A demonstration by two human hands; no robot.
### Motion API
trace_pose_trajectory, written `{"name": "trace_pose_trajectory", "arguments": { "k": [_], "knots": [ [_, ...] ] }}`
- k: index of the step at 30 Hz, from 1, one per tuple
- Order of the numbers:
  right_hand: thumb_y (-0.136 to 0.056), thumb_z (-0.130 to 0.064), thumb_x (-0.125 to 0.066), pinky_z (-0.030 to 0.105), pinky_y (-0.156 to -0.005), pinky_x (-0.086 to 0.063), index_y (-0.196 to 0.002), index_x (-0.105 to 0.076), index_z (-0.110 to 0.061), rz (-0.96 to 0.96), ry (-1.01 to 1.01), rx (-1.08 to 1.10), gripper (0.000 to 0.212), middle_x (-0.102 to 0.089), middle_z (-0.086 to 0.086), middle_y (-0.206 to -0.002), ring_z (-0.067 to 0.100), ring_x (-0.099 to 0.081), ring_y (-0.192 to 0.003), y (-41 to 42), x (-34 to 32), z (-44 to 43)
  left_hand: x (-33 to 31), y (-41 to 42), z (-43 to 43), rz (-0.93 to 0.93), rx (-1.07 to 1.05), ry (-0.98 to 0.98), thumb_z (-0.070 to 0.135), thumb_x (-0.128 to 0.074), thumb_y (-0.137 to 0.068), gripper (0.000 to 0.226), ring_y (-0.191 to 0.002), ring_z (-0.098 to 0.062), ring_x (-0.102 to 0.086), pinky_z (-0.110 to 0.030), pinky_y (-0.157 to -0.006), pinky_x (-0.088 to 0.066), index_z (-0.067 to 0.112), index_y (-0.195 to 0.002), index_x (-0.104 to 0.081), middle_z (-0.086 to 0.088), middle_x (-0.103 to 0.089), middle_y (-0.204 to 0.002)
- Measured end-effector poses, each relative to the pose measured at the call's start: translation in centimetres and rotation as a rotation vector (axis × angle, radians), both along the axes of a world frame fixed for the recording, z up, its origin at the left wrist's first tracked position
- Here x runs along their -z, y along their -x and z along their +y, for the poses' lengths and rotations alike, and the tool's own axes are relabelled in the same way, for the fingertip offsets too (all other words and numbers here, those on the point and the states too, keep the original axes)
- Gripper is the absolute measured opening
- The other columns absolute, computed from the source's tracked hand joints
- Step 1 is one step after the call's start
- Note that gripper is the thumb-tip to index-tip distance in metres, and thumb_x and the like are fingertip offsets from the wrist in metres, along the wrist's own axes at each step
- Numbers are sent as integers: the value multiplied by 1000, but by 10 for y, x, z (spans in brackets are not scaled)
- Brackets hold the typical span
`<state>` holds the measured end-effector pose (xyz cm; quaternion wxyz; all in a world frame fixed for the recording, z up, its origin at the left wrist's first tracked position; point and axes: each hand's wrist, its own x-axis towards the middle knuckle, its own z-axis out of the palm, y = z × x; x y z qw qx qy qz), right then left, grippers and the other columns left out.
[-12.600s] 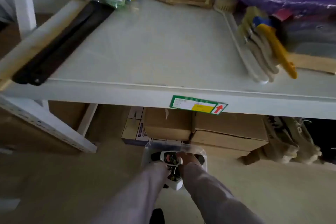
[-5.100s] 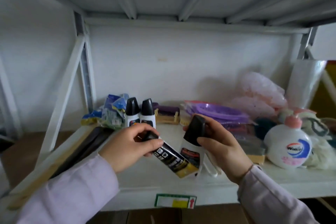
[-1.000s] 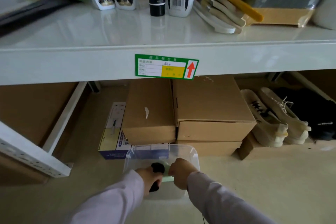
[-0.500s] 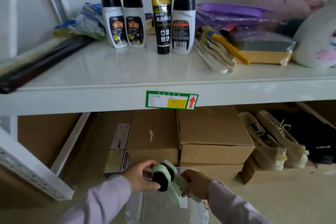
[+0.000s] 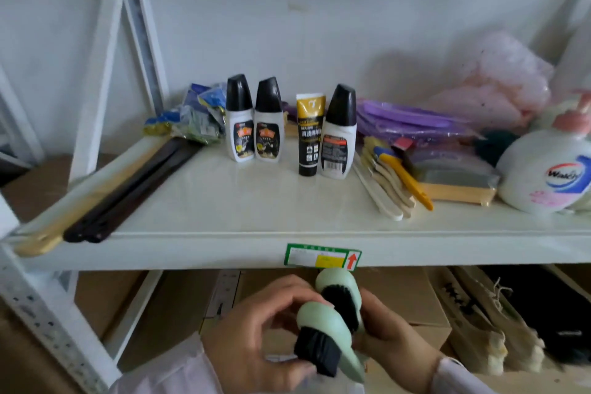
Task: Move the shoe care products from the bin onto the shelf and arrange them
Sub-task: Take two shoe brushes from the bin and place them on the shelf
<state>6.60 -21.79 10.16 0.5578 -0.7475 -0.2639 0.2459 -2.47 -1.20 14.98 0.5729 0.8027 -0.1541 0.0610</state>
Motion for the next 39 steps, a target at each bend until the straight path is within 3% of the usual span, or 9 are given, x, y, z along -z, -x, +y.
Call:
{"name": "trace_pose_trajectory", "arguments": {
  "k": [5,11,14,18,23,26,32,36,39],
  "knots": [
    [-65,-58,-71,29,-97,-50,-119,-54,-16,-98,-79,-36,70,-63,5,-120,13,-61,-111,7,-69,6,-59,5,3,-44,80,55,-1,-69,-67,45,-104,-19,-63,-19,-86,-50,25,-103,-64,8,-59,-106],
    [-74,-55,-67,54,-91,-50,-108,-60,-34,-357,-30,66,40,-69,11,-106,31,-65,-101,2,-115,19,-108,-8,15,-154,167,39,13,-68,-70,45,-108,-22,-61,-25,-91,-49,25,-111,-59,7,-57,-108],
    [-80,-25,-63,47,-86,-55,-108,-61,-32,-470,-1,83,29,-73,5,-101,27,-67,-95,-4,-139,30,-126,-19,26,-167,174,60,18,-68,-69,47,-110,-16,-61,-21,-91,-48,29,-114,-57,10,-61,-110],
    [-81,-25,-61,41,-79,-54,-95,-63,-23,-536,97,121,14,-70,9,-87,20,-65,-77,-19,-166,51,-141,-36,41,-94,124,215,25,-67,-63,49,-105,-6,-64,-17,-84,-52,35,-111,-64,11,-70,-110],
    [-84,-14,-65,18,-57,-47,-69,-61,-21,-385,141,153,17,-59,-7,-63,4,-52,-57,-40,-173,91,-146,-63,63,41,-69,317,26,-63,-71,42,-91,-16,-67,-31,-73,-60,20,-113,-62,-9,-68,-107],
    [-84,-14,-66,18,-52,-46,-70,-68,-19,-240,162,188,15,-65,-6,-65,9,-55,-56,-54,-164,112,-142,-73,72,183,-266,367,9,-46,-94,21,-66,-13,-63,-27,-61,-57,20,-95,-64,-8,-64,-82],
    [-80,-22,-69,26,-60,-52,-80,-73,-9,-194,333,222,13,-66,6,-72,16,-58,-59,-66,-152,134,-121,-98,104,399,-563,52,22,-44,-91,36,-49,-11,-56,-15,-50,-51,18,-58,-56,-3,-56,-62],
    [-75,-31,-72,32,-68,-55,-69,-71,-12,-274,472,230,20,-61,0,-61,17,-58,-59,-70,-152,138,-113,-113,112,484,-628,-118,42,-46,-78,34,-69,-24,-56,-32,-77,-54,18,-56,-54,-3,-53,-59],
    [-75,-37,-68,28,-75,-54,-62,-66,-13,-353,568,235,28,-59,-2,-62,18,-58,-66,-71,-155,139,-109,-122,110,489,-661,-235,40,-45,-87,32,-74,-23,-59,-25,-71,-43,21,-63,-56,-2,-60,-65]
  ]
}}
